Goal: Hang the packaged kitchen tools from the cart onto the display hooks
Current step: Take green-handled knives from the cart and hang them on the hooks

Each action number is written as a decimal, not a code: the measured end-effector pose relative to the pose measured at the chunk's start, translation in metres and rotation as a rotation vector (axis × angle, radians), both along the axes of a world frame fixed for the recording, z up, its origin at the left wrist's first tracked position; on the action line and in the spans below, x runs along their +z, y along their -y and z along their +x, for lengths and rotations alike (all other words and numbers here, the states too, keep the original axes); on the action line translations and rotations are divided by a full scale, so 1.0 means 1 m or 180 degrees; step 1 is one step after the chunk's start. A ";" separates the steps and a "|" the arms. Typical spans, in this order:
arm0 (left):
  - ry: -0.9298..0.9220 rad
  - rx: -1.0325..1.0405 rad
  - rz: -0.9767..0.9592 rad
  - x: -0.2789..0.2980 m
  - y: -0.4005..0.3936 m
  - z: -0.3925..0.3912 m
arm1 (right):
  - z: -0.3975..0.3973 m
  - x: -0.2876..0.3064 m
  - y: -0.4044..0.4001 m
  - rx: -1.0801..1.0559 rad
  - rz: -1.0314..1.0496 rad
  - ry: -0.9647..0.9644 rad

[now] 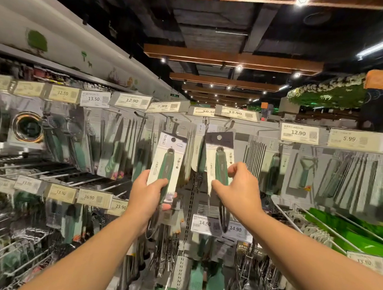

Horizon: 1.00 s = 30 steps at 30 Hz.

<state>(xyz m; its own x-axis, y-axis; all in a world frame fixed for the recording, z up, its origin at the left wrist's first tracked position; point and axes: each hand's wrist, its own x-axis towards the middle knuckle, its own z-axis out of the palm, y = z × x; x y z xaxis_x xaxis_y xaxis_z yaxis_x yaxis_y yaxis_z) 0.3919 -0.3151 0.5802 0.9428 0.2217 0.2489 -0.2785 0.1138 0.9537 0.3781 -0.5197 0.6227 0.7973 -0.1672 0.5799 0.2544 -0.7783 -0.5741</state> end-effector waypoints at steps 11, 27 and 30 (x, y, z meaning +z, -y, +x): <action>0.0076 0.0076 -0.0021 -0.006 -0.016 0.008 | 0.001 0.018 -0.026 0.0303 0.0461 0.0480; 0.0276 -0.0127 -0.0078 0.000 -0.011 0.019 | 0.041 0.018 -0.036 -0.0021 0.0352 0.0369; 0.0249 -0.0173 -0.0074 0.002 -0.008 0.024 | 0.061 0.021 -0.034 -0.0002 0.0293 0.0113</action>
